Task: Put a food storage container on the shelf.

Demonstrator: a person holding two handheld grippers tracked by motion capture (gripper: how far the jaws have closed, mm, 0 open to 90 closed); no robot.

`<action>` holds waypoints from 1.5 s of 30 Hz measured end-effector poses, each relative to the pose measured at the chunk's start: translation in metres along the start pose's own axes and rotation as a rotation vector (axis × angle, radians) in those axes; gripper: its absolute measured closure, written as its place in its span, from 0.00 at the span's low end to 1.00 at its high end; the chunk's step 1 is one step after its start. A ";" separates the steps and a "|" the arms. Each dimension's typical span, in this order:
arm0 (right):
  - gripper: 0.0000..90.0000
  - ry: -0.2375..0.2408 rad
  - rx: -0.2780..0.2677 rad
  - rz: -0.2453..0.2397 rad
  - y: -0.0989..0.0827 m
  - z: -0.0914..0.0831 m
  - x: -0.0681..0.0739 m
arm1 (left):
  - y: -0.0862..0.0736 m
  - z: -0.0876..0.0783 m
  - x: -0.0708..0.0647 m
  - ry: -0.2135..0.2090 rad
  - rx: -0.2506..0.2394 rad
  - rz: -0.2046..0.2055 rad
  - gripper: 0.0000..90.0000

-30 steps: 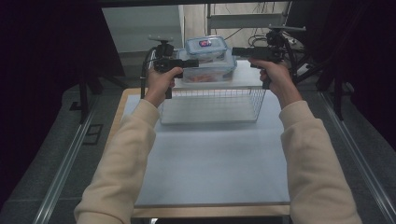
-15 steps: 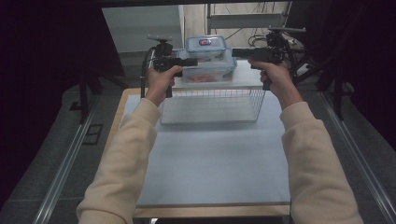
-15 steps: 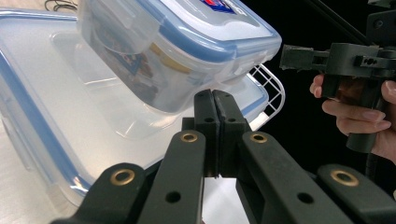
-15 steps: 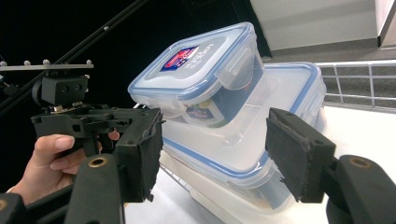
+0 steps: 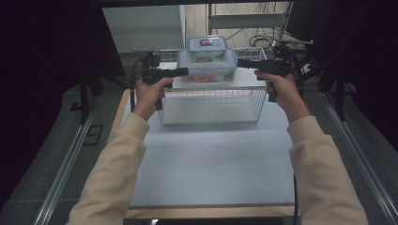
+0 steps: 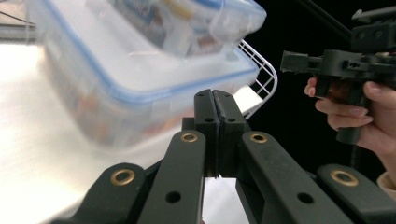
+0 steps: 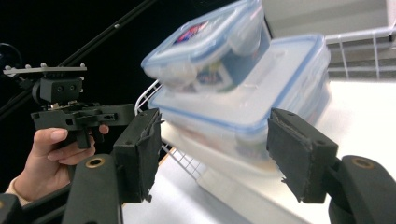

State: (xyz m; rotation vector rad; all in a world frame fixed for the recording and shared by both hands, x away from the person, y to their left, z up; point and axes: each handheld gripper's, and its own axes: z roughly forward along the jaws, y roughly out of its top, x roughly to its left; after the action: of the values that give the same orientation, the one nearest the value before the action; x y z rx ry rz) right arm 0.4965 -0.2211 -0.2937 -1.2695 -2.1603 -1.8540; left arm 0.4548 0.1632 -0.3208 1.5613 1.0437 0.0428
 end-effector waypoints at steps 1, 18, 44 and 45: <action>0.39 0.001 -0.001 -0.002 -0.005 -0.002 -0.001 | -0.010 -0.008 0.000 0.003 -0.005 -0.004 0.99; 0.39 0.057 -0.023 -0.060 -0.108 -0.037 -0.009 | -0.109 -0.035 0.003 -0.003 -0.014 0.027 0.91; 0.37 0.012 0.124 -0.068 -0.224 -0.046 -0.027 | -0.208 -0.025 0.015 0.105 0.118 -0.008 0.33; 0.37 0.016 0.120 -0.072 -0.223 -0.046 -0.026 | -0.208 -0.026 0.015 0.106 0.117 -0.006 0.33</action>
State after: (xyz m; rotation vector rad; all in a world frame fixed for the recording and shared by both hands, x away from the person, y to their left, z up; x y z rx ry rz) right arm 0.3633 -0.2652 -0.4751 -1.1652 -2.2994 -1.7222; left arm 0.3289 0.1716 -0.4887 1.6768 1.1512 0.0620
